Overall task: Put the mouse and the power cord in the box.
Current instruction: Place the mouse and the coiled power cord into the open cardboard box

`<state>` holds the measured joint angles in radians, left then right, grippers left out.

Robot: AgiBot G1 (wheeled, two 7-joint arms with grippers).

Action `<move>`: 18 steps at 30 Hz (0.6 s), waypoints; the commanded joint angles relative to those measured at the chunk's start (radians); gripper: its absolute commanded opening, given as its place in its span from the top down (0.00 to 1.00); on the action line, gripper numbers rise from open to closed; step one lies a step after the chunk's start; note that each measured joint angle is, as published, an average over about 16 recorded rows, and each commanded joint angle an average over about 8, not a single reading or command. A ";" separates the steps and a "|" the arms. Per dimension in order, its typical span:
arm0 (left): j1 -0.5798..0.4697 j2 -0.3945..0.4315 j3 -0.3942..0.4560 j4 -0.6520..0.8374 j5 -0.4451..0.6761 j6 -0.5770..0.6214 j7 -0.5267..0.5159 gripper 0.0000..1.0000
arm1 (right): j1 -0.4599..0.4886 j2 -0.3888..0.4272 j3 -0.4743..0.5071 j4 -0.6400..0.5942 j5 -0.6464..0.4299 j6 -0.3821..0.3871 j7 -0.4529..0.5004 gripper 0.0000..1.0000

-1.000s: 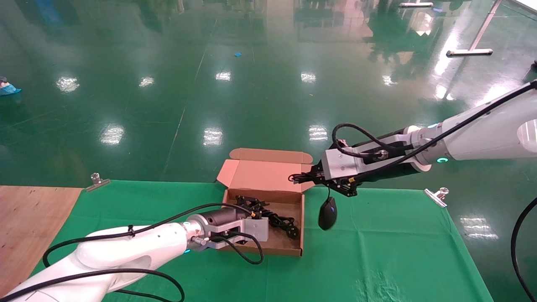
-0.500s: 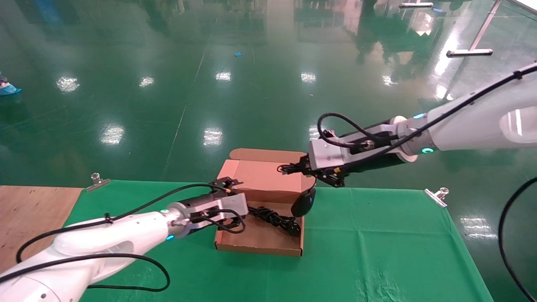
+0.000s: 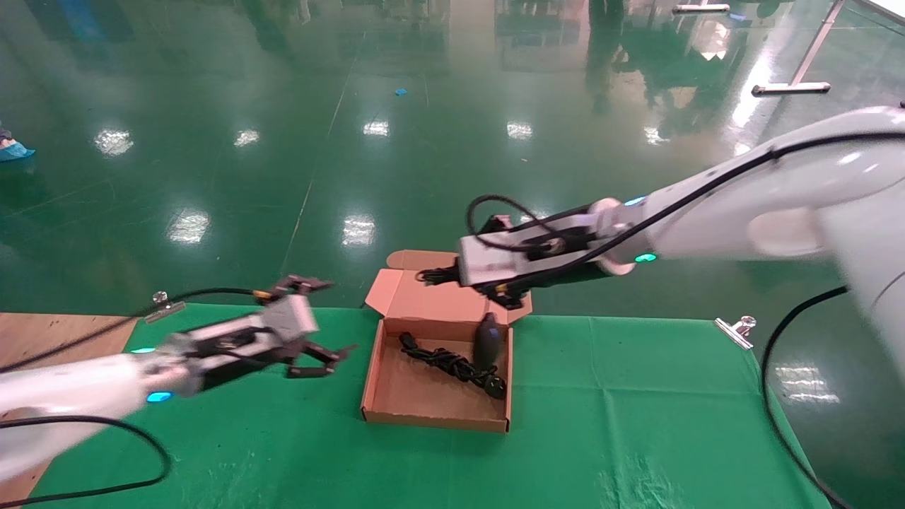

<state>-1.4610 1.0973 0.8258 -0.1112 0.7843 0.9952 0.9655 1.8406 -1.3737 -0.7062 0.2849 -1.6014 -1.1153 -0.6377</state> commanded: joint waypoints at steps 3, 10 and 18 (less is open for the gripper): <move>0.007 -0.075 -0.026 0.016 -0.040 0.112 -0.003 0.00 | -0.064 -0.005 -0.048 0.120 0.038 0.076 0.055 1.00; 0.029 -0.153 -0.050 0.052 -0.077 0.219 -0.009 0.00 | -0.137 -0.005 -0.222 0.286 0.123 0.224 0.179 1.00; 0.043 -0.166 -0.054 0.079 -0.082 0.247 -0.003 0.00 | -0.173 -0.001 -0.407 0.321 0.185 0.347 0.282 1.00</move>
<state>-1.4196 0.9387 0.7716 -0.0345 0.7017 1.2353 0.9640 1.6695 -1.3748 -1.1027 0.5914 -1.4216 -0.7750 -0.3653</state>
